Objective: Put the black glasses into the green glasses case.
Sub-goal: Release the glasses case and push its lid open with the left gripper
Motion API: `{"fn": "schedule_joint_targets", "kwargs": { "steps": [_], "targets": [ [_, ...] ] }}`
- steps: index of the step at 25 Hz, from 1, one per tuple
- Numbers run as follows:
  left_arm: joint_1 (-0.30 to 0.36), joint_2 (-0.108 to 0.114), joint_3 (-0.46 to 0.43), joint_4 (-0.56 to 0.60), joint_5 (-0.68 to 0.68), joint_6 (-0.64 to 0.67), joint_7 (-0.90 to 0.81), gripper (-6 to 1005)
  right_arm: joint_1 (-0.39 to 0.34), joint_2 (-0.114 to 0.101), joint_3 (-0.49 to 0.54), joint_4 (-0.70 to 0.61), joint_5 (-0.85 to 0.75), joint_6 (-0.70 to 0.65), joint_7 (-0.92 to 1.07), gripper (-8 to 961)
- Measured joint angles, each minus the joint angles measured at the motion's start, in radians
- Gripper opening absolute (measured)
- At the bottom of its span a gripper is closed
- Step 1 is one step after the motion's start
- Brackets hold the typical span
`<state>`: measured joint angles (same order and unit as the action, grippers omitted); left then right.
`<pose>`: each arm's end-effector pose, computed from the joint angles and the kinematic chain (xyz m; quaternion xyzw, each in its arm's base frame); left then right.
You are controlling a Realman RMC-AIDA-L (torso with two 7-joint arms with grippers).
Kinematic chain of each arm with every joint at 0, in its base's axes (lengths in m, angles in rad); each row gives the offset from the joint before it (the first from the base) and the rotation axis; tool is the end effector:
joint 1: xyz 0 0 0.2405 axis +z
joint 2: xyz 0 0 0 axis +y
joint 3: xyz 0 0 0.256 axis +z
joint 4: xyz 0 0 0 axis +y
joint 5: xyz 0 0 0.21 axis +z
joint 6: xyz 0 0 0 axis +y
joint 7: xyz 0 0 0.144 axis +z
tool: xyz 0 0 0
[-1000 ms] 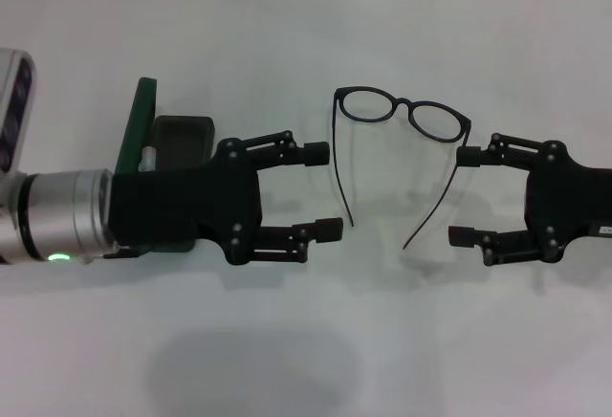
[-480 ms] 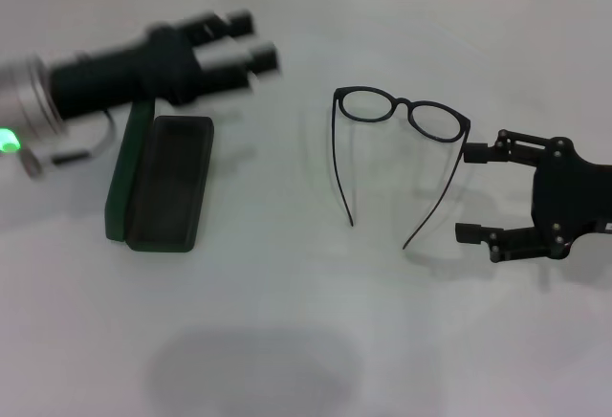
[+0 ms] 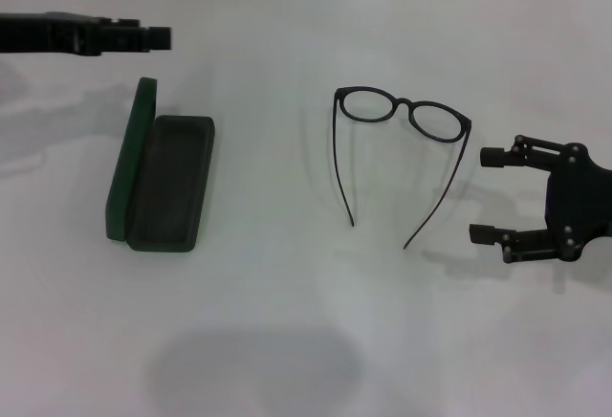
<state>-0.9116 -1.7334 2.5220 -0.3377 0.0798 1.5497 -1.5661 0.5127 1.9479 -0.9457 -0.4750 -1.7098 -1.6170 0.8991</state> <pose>-0.2767 0.4033 0.1002 -0.8818 -0.3853 -0.2130 0.1690 0.2675 0.3163 0.0098 -0.9572 0.0071 0.2585 0.1300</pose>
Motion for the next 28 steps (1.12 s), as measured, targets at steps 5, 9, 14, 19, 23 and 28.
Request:
{"fn": "schedule_joint_targets", "kwargs": {
  "steps": [5,9,14,19,23,28],
  "targets": [
    [0.027,-0.09,0.294,-0.209,-0.259,0.089,-0.048,816,0.005,-0.001,0.0,0.003,-0.001,0.005,0.0,885],
    [0.043,-0.157,0.321,-0.379,-0.331,0.171,-0.044,815,0.008,0.003,0.0,-0.001,-0.001,0.022,0.0,885],
    [0.058,-0.175,0.322,-0.409,-0.337,0.215,-0.054,815,0.018,0.008,-0.003,0.0,-0.001,0.036,0.0,884],
    [0.056,-0.189,0.322,-0.417,-0.286,0.217,-0.066,815,0.021,0.012,-0.003,0.002,-0.012,0.044,0.0,885],
    [0.041,-0.196,0.323,-0.42,-0.22,0.218,-0.081,815,0.022,0.016,-0.002,0.004,-0.013,0.049,0.0,885],
    [0.033,-0.214,0.323,-0.467,-0.197,0.212,-0.083,814,0.022,0.022,-0.002,0.005,-0.013,0.05,0.0,884]
  ]
}}
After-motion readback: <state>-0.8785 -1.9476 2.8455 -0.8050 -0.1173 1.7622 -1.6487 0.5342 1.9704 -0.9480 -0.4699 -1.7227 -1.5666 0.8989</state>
